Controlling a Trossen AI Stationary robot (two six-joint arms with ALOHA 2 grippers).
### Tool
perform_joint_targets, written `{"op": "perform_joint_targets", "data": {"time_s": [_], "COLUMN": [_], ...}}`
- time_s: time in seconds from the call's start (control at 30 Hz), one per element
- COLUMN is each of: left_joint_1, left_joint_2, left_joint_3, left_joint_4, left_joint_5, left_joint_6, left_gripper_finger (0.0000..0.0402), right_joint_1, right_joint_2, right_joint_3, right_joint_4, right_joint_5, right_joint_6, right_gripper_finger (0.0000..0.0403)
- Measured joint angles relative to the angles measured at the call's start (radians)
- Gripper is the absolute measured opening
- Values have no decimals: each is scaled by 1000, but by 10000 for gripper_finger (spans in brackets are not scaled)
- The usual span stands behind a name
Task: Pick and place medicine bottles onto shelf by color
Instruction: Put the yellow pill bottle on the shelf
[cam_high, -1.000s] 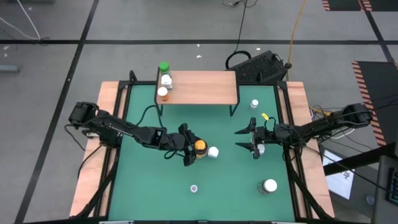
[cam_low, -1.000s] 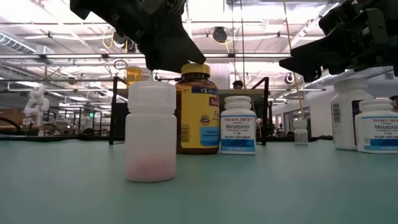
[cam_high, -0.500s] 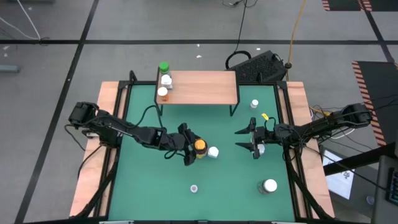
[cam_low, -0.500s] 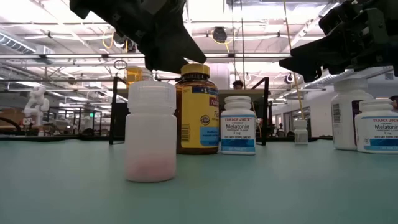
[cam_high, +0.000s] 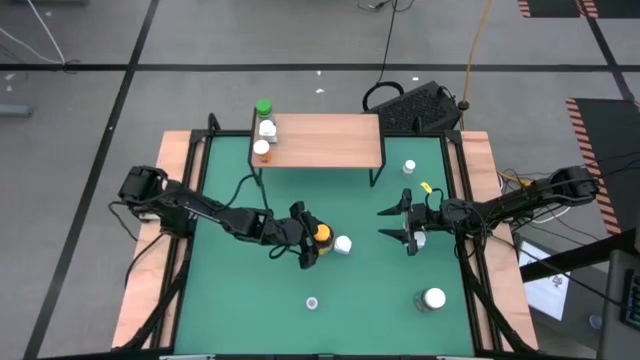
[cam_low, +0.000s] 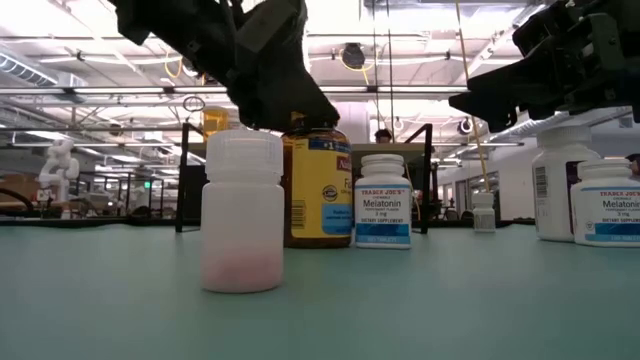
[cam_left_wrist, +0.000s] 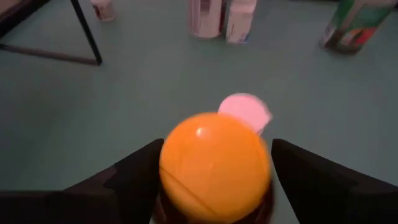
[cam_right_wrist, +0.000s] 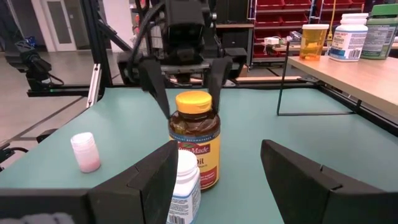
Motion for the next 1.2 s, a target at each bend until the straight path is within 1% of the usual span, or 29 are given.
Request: {"op": "perform_joint_targets", "data": {"time_s": [0.1, 0.17, 0.23, 0.4, 0.5, 0.6, 0.63, 0.7, 0.77, 0.83, 0.97, 1.07, 1.13, 1.2], "left_joint_1": [0, 0, 2, 19, 35, 49, 55, 69, 91, 122, 221, 313, 374, 441], "left_joint_2": [-4, -11, -21, -20, -23, -51, -60, -100, -139, -171, -175, -173, -169, -165], "left_joint_3": [0, 0, 0, 1, 2, 1, 6, 35, 102, 186, 411, 565, 626, 663], "left_joint_4": [2, -1, 8, -17, -26, -62, -79, -168, -257, -387, -622, -697, -744, -761], "left_joint_5": [5, 5, 5, 13, 39, 53, 55, 60, 60, 60, 61, 63, 88, 130], "left_joint_6": [-4, -3, 0, 4, 2, 5, 8, 40, 81, 130, 228, 303, 362, 421], "left_gripper_finger": [302, 295, 278, 217, 216, 216, 219, 232, 239, 239, 221, 217, 219, 229], "right_joint_1": [0, 0, 0, 0, 0, 0, 0, 0, 0, 0, -1, -1, -1, -1], "right_joint_2": [0, 0, 0, 0, 0, 0, 0, 0, 0, 0, 0, 0, 0, 0], "right_joint_3": [0, 0, 0, 0, 0, 0, 0, 0, 1, 1, 1, 1, 1, 1], "right_joint_4": [-2, -2, -3, -7, -6, -6, -6, -4, 1, 9, 17, 13, 3, -7], "right_joint_5": [0, 0, 0, 0, 0, 0, 0, 0, 0, 1, 3, 2, 1, 1], "right_joint_6": [0, -1, -1, -2, -3, -3, -3, -4, -4, -4, -4, 12, 15, 17], "right_gripper_finger": [226, 226, 226, 226, 226, 226, 226, 226, 226, 226, 226, 226, 226, 226]}}
